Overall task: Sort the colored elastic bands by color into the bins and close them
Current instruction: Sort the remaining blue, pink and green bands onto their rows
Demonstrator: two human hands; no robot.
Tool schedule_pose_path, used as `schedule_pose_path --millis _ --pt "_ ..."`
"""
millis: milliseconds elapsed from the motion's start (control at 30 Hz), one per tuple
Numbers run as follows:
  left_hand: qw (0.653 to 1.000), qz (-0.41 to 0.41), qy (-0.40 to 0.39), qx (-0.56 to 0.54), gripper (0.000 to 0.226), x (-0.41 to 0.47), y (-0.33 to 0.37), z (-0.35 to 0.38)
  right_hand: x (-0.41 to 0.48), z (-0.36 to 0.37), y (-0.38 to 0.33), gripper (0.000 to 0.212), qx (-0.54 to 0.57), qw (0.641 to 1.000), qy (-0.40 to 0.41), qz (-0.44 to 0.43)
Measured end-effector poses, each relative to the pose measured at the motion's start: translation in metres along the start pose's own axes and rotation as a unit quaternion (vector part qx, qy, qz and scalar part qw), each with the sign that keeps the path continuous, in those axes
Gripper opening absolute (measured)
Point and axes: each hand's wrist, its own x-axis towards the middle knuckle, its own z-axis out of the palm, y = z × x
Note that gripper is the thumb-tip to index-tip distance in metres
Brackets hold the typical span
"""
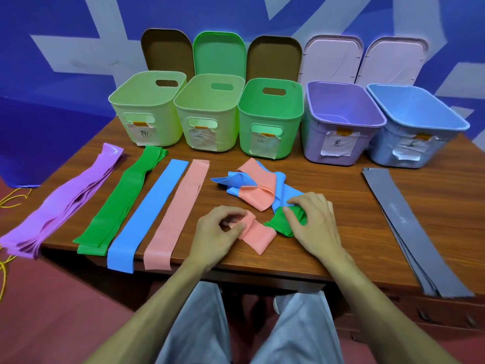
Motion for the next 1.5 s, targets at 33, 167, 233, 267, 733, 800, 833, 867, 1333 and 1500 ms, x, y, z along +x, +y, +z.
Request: schedule_pose_path --millis 33,167,233,267,733,800,833,867,1333,1500 --pt "1.000 -0.013 0.000 -0.006 0.031 0.000 0.000 0.000 -0.003 0.000 -0.004 0.025 -0.025 0.999 0.019 -0.037" --pt "0.996 -0.047 0.016 -0.076 0.049 0.004 -0.004 -0.005 -0.009 -0.001 -0.030 0.016 -0.021 0.990 0.056 -0.126" --pt "0.996 -0.039 0.006 -0.082 0.053 0.005 -0.005 -0.008 -0.007 0.000 -0.046 0.019 0.005 0.990 0.017 -0.138" --pt "0.996 -0.031 -0.004 -0.083 0.053 0.004 -0.005 -0.008 -0.006 0.001 -0.052 0.022 0.022 0.990 -0.026 -0.137" --pt "0.985 -0.044 -0.011 -0.167 0.031 0.007 -0.005 -0.014 0.000 -0.016 -0.051 0.006 0.115 0.986 -0.124 0.005" --pt "0.990 -0.031 -0.050 -0.129 0.035 0.006 -0.004 -0.013 0.003 -0.026 -0.053 0.007 0.125 0.987 -0.096 0.008" --pt "0.991 -0.030 -0.063 -0.111 0.037 0.005 -0.003 -0.012 0.005 -0.031 -0.054 0.008 0.134 0.988 -0.078 0.000" --pt "0.992 -0.032 -0.070 -0.099 0.039 0.005 -0.004 -0.012 0.008 -0.036 -0.056 0.008 0.144 0.988 -0.064 -0.007" --pt "0.950 -0.049 -0.201 -0.235 0.029 0.011 0.055 -0.025 0.080 -0.098 -0.132 0.014 0.443 0.893 0.014 0.083" --pt "0.949 -0.083 -0.216 -0.214 0.028 0.011 0.062 -0.039 0.106 -0.109 -0.156 0.008 0.528 0.836 0.051 0.137"
